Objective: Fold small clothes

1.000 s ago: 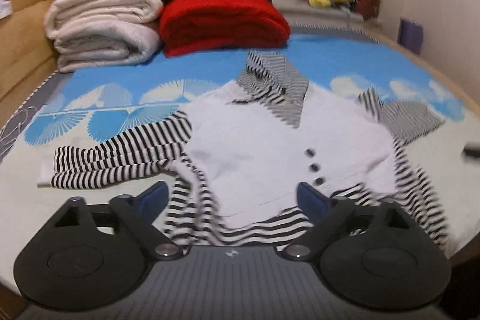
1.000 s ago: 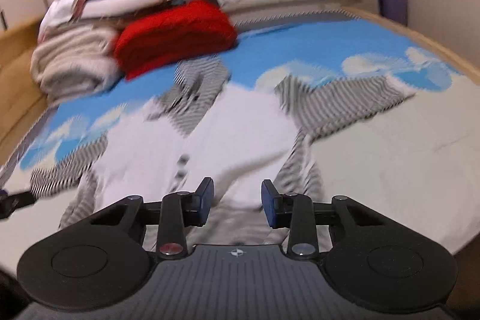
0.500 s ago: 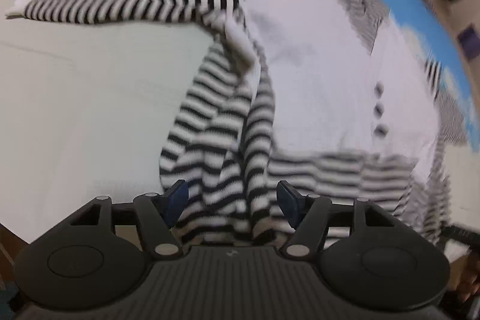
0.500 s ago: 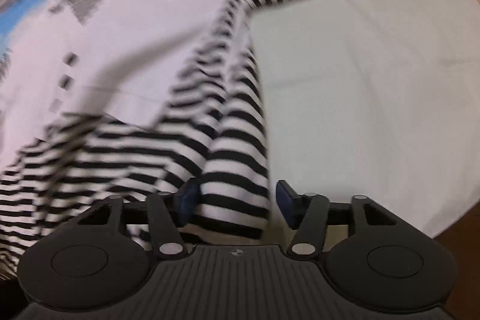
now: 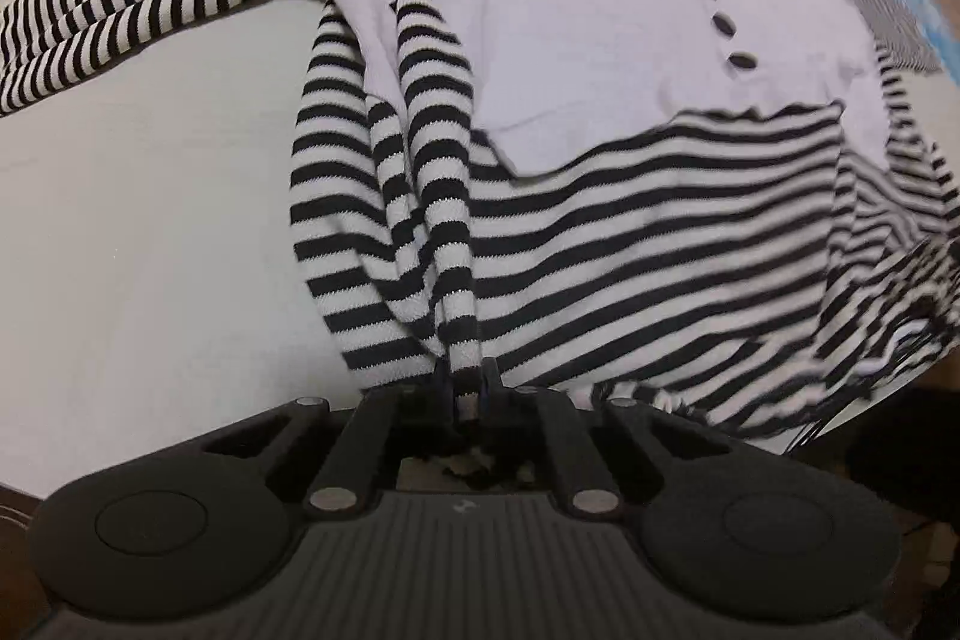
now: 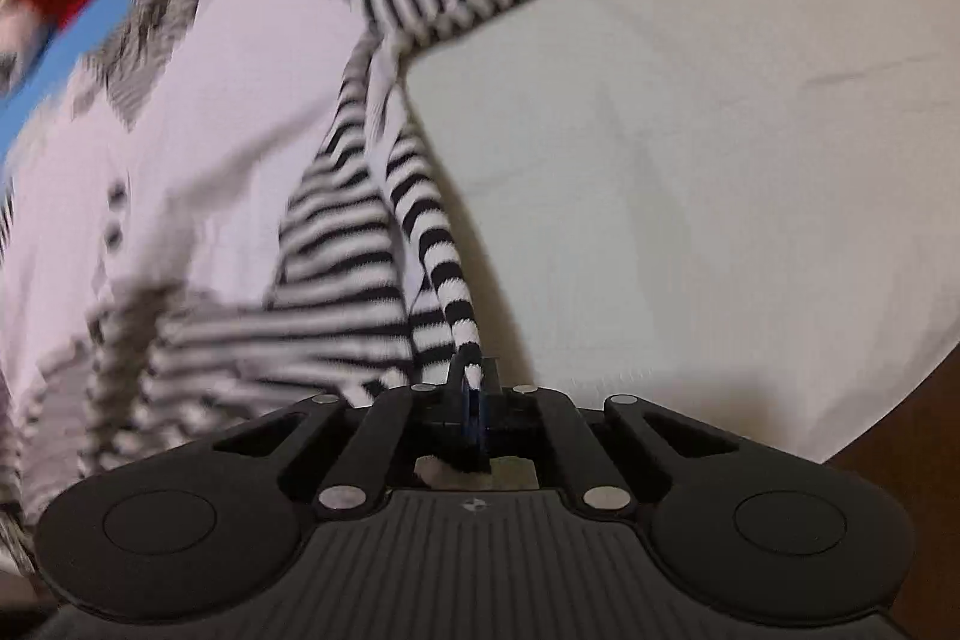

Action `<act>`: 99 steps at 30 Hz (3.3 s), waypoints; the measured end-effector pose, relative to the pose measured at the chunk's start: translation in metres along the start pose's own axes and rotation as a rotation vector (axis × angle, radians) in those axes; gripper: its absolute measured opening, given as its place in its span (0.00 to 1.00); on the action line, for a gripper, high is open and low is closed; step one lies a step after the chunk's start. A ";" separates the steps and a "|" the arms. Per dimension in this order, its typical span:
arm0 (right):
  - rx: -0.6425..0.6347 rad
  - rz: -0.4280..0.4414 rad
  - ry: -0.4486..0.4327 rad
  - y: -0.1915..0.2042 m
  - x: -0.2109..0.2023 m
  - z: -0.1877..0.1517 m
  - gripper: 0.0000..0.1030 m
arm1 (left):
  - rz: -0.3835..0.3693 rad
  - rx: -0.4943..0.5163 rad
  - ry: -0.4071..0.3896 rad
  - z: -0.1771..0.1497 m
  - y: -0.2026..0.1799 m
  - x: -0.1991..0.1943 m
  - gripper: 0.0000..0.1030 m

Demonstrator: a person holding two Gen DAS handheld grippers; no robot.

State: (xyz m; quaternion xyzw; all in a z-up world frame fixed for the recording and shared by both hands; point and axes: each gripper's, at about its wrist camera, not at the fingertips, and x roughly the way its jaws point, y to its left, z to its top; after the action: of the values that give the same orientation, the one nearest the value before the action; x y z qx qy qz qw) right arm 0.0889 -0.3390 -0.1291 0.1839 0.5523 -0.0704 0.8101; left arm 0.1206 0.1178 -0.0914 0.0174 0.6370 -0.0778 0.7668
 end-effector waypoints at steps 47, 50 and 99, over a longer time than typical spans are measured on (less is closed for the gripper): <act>-0.232 -0.007 -0.515 0.068 -0.060 0.014 0.48 | 0.210 -0.206 -0.601 0.079 0.066 -0.072 0.50; -0.195 0.006 -0.489 0.069 -0.054 0.022 0.48 | 0.220 -0.239 -0.593 0.088 0.088 -0.058 0.48; -0.347 0.143 -0.365 0.217 0.050 0.147 0.14 | 0.363 -0.962 -0.628 0.116 0.290 -0.004 0.07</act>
State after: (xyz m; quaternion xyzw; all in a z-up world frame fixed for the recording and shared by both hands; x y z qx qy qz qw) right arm 0.3040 -0.1895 -0.0801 0.0650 0.3866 0.0507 0.9186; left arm 0.2733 0.3895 -0.0869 -0.2471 0.3307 0.3498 0.8410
